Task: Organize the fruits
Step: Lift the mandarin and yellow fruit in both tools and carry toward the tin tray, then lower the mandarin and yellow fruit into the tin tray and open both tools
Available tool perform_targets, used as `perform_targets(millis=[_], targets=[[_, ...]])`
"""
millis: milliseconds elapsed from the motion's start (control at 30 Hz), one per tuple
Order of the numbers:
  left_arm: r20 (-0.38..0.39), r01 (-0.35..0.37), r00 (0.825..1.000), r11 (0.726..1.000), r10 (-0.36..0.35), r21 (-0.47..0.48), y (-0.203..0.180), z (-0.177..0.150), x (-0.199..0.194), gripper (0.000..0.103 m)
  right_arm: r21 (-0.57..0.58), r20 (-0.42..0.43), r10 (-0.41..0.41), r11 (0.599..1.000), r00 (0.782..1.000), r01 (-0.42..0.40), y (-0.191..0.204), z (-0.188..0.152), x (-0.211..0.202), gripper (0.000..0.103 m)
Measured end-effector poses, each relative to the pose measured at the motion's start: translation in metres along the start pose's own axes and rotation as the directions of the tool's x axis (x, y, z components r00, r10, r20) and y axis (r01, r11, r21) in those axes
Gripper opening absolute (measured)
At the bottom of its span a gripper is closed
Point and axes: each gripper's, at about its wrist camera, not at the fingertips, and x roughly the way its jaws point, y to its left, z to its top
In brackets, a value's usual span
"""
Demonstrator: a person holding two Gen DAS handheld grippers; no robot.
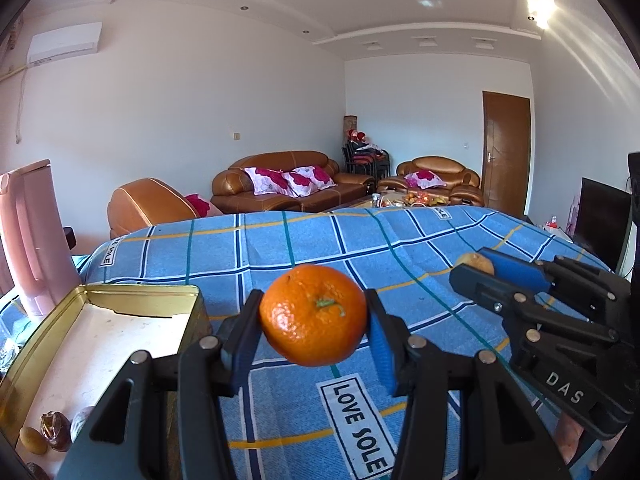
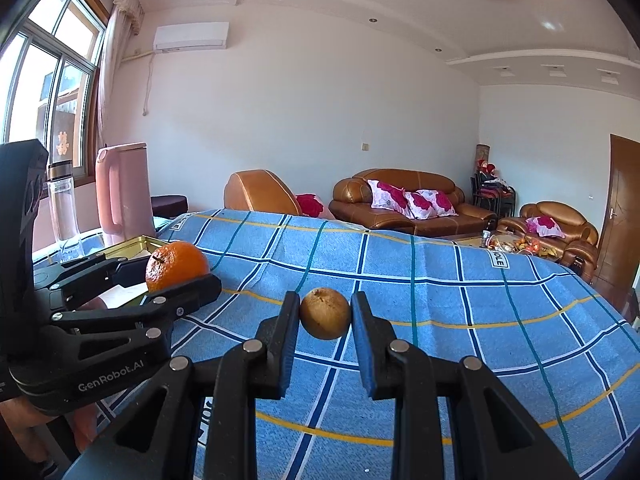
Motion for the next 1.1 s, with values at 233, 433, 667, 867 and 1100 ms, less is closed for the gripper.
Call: perform_targets(millis=[233,433,667,867,1100], targets=[[-0.011,0.021,1.0,1.0,-0.021,-0.021,0.012,-0.005,-0.016,0.051,-0.007,0.008,0.037,0.999,0.999,-0.037,0.009,0.001,-0.002,0.028],[-0.02,-0.002,1.0,0.999,0.002,-0.032,0.024,-0.01,-0.03,0.051,-0.024,-0.001,0.066,0.998,0.998,-0.066,0.024,0.002,-0.002,0.028],[-0.027,-0.004,1.0,0.999,0.002,-0.044,0.035,-0.016,-0.047,0.051,-0.063,-0.007,0.112,0.992,0.994,-0.112,0.054,0.002,-0.008,0.028],[-0.017,-0.021,1.0,0.998,0.021,-0.052,0.047,-0.019,-0.062,0.051,-0.094,-0.001,0.152,0.984,0.988,-0.151,0.078,0.006,-0.017,0.028],[-0.027,-0.054,0.998,0.996,0.052,-0.073,0.066,-0.023,-0.074,0.051,-0.11,0.001,0.194,0.975,0.981,-0.193,0.1,0.01,-0.023,0.028]])
